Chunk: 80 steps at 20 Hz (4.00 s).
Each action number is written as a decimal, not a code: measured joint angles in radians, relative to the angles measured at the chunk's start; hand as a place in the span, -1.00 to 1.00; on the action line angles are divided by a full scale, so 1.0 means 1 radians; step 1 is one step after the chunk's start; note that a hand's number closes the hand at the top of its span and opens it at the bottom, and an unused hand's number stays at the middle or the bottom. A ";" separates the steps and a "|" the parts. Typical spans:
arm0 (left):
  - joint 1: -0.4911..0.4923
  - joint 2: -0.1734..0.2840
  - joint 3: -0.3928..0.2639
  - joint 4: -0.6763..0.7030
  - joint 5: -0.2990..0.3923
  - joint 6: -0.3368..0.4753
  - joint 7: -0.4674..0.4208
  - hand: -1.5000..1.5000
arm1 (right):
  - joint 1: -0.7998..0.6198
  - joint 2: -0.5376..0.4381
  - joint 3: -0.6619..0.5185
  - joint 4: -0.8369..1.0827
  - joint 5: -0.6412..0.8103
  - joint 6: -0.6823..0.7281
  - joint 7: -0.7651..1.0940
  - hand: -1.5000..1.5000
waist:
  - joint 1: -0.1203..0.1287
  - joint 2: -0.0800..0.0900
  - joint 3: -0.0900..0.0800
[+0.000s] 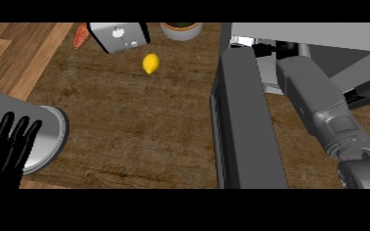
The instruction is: Pick up the milk, place it into the microwave and close the microwave
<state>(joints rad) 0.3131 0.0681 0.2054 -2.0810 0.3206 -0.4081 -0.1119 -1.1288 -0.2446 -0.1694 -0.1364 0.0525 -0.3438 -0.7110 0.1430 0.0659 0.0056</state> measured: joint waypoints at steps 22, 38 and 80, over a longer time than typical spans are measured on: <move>-0.094 0.000 -0.067 0.033 -0.115 0.023 0.013 -1.00 | -0.055 0.018 0.047 0.091 0.087 -0.201 0.068 -1.00 | 0.034 0.027 0.001; -0.105 -0.041 -0.146 0.035 -0.190 0.049 0.023 -1.00 | -0.011 0.011 0.001 0.085 0.049 -0.085 0.045 -1.00 | 0.013 0.010 0.001; -0.278 -0.045 -0.400 0.358 -0.387 -0.008 -0.013 1.00 | 0.418 0.057 -0.040 -0.071 -0.017 0.413 -0.265 -1.00 | -0.140 -0.063 -0.005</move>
<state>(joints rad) 0.0351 0.0229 -0.1944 -1.7227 -0.0665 -0.4159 -0.1250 -0.7109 -0.1875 -0.2094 -0.2070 0.0357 0.0689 -0.9764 0.0030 0.0027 0.0003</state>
